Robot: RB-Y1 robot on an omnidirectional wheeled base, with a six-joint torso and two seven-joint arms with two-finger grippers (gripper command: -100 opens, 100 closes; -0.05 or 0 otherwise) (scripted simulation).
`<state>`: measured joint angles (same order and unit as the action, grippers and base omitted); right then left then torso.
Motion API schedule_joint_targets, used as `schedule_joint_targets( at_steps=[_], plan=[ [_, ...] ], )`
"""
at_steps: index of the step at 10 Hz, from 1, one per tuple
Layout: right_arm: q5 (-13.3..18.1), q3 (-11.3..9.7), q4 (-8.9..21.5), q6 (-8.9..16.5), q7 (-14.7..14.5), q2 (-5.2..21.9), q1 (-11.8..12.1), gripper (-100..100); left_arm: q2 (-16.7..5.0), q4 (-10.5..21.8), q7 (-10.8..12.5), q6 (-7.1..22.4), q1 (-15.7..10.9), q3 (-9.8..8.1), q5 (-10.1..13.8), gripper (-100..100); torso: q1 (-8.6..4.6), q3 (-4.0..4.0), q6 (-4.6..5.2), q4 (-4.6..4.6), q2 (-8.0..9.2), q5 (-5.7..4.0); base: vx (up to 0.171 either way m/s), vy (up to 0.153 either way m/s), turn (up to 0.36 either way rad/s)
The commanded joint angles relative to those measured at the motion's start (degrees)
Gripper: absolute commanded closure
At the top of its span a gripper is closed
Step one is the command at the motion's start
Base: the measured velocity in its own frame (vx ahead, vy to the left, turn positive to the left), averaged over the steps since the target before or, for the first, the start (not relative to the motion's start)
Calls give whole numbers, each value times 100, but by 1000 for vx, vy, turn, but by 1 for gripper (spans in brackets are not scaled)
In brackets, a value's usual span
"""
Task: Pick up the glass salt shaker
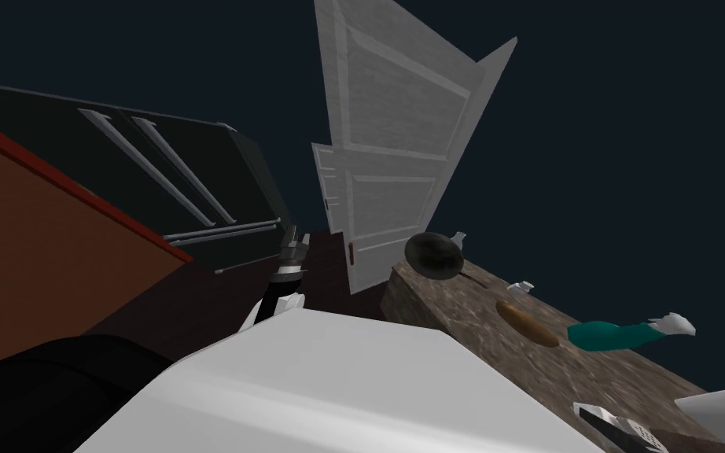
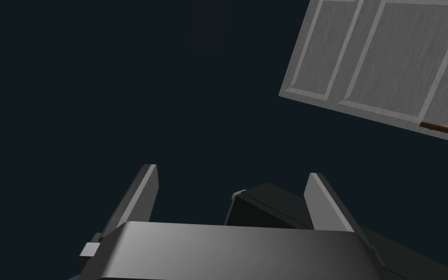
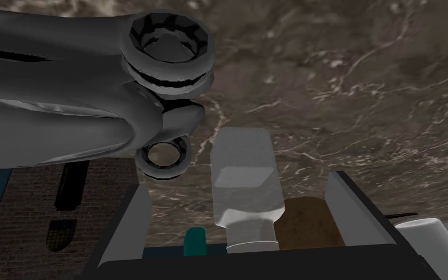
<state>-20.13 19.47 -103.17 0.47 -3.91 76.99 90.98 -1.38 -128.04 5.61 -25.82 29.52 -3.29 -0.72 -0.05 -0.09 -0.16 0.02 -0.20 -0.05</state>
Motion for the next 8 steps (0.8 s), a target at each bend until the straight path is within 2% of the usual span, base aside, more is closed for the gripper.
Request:
schedule_joint_targets(
  at_steps=[1, 2, 3, 4, 5, 6, 8],
  plan=[
    [-42, 99, 29, 53, 9, 163, 188, -100, 0, 0, 0, 0, 0, 0, 0, 0, 0, 0, 0, 0, 0, 0, -3, -3, 139],
    [-71, 131, 68, 87, 15, 282, 273, -100, 0, 0, 0, 0, 0, 0, 0, 0, 1, 0, 1, 0, 1, 0, -4, -1, 175],
    [-48, 103, 55, 49, 7, 200, 220, -100, 0, 0, 0, 0, 0, 0, 0, 0, 2, 0, 0, 0, 1, 1, -1, -4, 38],
    [-50, 110, 56, 56, 6, 211, 229, 0, 0, 0, 0, 0, 1, 0, 0, 0, 3, 2, 5, 1, 2, 0, 0, 0, 0],
    [14, -91, 146, 65, -20, 117, 13, -100, 0, 0, 0, 0, 1, 0, 0, 0, 4, 3, 5, 2, 4, 1, 11, -12, 40],
    [35, -158, 175, 68, -29, 86, -58, -100, 0, 0, 0, 0, 1, 0, 0, 0, 0, 1, 4, 1, 1, -1, 13, -16, 40],
    [121, -425, 295, 81, -63, -38, -344, -100, 0, 0, 0, 0, 1, -1, 0, 0, -4, 0, 5, 1, -1, -2, 17, -20, 36]
  ],
)
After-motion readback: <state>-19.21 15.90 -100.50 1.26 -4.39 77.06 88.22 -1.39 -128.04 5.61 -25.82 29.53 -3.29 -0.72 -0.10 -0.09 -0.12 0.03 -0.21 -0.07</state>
